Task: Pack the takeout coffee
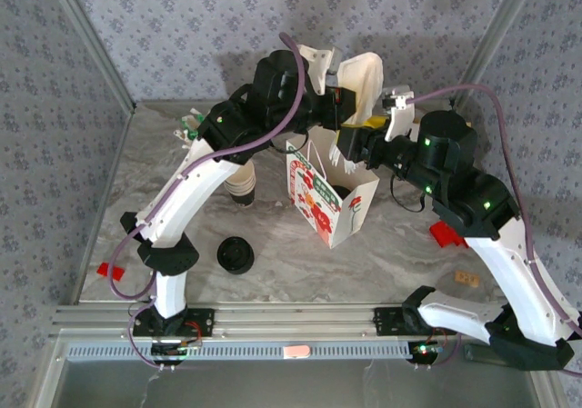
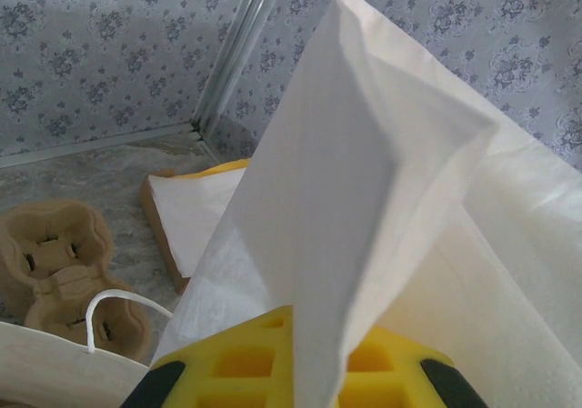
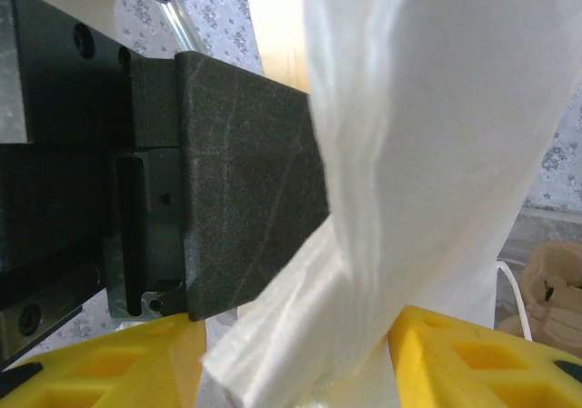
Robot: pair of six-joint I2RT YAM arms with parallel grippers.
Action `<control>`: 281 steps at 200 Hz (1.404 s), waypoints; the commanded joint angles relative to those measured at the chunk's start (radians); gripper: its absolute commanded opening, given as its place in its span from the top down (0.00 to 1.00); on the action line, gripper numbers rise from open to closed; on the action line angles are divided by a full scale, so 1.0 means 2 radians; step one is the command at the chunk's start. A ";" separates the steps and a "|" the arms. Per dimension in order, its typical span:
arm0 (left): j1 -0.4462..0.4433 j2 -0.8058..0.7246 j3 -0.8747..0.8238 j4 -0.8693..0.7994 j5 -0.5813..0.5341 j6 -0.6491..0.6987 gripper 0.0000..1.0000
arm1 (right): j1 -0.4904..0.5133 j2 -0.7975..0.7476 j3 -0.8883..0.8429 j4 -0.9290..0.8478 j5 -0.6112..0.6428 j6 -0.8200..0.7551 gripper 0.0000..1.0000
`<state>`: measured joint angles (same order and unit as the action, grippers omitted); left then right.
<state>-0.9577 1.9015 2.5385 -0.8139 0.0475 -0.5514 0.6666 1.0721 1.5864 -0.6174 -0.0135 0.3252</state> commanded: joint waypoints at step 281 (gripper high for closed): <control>-0.023 0.017 0.040 -0.001 0.032 -0.025 0.92 | 0.013 -0.040 -0.071 0.062 0.099 -0.035 0.43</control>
<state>-1.0008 1.9377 2.5912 -0.8265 0.1040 -0.5957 0.6899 1.0027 1.4433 -0.5201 0.1104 0.2237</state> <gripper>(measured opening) 0.081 0.572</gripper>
